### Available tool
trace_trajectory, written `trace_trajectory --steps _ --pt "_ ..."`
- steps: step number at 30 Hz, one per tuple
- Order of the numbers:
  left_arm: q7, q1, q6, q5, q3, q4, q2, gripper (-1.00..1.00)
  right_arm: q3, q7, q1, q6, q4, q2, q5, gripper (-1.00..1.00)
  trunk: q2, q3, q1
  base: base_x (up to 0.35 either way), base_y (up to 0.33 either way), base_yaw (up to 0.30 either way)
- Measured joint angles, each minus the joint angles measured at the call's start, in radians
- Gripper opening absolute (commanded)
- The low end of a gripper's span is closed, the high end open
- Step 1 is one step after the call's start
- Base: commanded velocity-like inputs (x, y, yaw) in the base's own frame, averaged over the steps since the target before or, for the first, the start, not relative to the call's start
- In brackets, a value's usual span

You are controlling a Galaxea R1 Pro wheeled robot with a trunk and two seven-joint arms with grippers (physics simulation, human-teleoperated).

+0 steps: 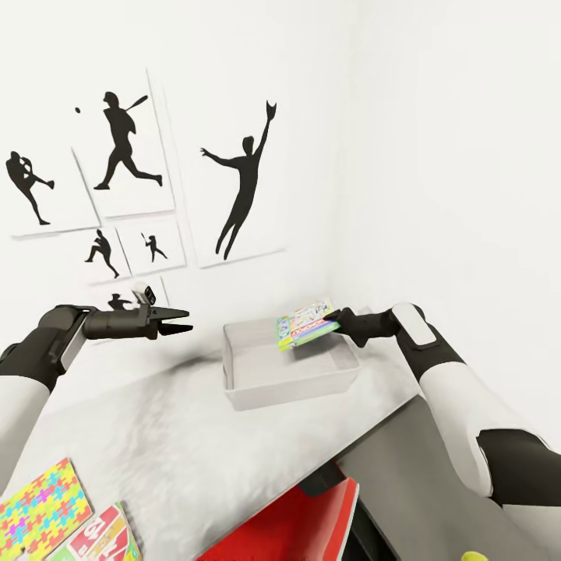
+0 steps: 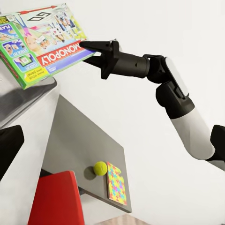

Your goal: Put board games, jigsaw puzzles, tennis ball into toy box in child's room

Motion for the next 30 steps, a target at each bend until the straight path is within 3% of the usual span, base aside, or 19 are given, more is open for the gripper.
trace_trajectory --steps 30 --pt "0.000 -0.011 0.000 0.000 0.000 0.000 0.000 1.00 0.001 0.003 -0.001 -0.001 0.000 0.008 -0.001 -1.00 0.000 -0.050 0.000 0.000 0.000 0.000"
